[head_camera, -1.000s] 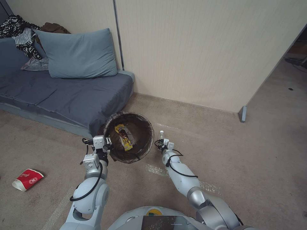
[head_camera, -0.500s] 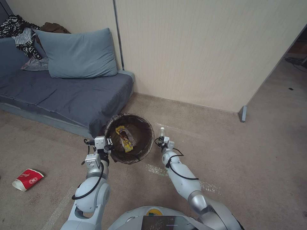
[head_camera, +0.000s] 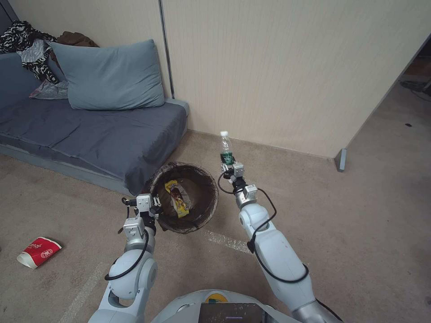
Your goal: Pick up the trash bin, then pick up the garbage from the floor and place it into the trash bin.
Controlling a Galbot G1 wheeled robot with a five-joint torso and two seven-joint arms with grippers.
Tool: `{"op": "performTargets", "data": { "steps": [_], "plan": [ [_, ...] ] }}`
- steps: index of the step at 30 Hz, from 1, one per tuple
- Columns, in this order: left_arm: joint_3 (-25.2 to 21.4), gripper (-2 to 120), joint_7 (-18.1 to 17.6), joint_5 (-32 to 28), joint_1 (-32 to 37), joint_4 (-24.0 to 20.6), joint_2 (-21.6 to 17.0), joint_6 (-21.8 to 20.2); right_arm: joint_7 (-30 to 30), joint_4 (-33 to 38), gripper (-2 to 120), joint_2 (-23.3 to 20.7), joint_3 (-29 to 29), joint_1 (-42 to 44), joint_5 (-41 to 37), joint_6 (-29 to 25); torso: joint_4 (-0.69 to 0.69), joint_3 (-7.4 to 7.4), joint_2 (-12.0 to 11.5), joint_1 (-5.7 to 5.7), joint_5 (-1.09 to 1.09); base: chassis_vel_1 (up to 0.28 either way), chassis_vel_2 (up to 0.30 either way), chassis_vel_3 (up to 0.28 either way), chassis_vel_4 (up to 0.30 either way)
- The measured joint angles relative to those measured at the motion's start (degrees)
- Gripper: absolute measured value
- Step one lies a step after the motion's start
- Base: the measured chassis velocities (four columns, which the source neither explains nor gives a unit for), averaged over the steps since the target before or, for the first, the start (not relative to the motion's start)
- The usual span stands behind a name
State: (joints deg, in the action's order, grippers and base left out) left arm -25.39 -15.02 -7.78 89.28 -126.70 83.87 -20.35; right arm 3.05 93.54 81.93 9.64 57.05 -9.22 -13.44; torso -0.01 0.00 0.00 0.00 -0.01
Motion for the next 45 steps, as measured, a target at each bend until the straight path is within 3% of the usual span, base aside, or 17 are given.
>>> {"op": "performTargets", "data": {
  "steps": [5, 11, 20, 39, 42, 45],
  "plan": [
    [0.36, 3, -0.07, -0.03, 0.02, 0.01, -0.23, -0.31, 7.27, 10.17, 32, -1.88, -3.74, 2.10, -0.54, -1.59, 0.01, 0.00, 0.00, 0.00, 0.00, 0.000, 0.000, 0.000, 0.000],
    [0.62, 3, -0.13, 0.06, 0.07, -0.05, -0.05, -0.39, 11.15, 14.90, 32, -4.13, -10.24, 3.05, -2.48, -1.37, 0.01, 0.00, 0.00, 0.00, 0.01, 0.000, 0.000, 0.000, 0.000],
    [0.65, 3, -0.13, 0.18, -0.01, -0.16, 0.46, -0.41, 11.94, 11.17, 32, -3.92, -14.65, 4.64, -1.08, -1.89, 0.01, 0.00, 0.00, 0.00, 0.00, 0.000, 0.000, 0.000, 0.000],
    [0.66, 3, -0.10, -0.02, -0.41, -0.17, 0.81, -0.41, 12.05, 4.47, 32, -3.42, -12.06, 10.91, 2.05, -5.49, 0.01, 0.00, 0.00, 0.00, 0.01, 0.000, 0.000, 0.000, 0.000],
    [0.64, 3, -0.10, -0.05, -0.41, -0.16, 0.86, -0.41, 12.30, 4.08, 46, -3.27, -11.97, 10.80, 2.15, -5.52, 0.01, 0.01, 0.00, 0.00, 0.00, 0.000, 0.000, 0.000, 0.000],
    [0.65, 3, -0.10, -0.06, -0.42, -0.16, 0.87, -0.41, 12.58, 4.02, 50, -3.26, -11.91, 10.78, 2.17, -5.55, 0.01, 0.01, 0.00, 0.00, 0.01, 0.000, 0.000, 0.000, 0.000]
  ]
}}
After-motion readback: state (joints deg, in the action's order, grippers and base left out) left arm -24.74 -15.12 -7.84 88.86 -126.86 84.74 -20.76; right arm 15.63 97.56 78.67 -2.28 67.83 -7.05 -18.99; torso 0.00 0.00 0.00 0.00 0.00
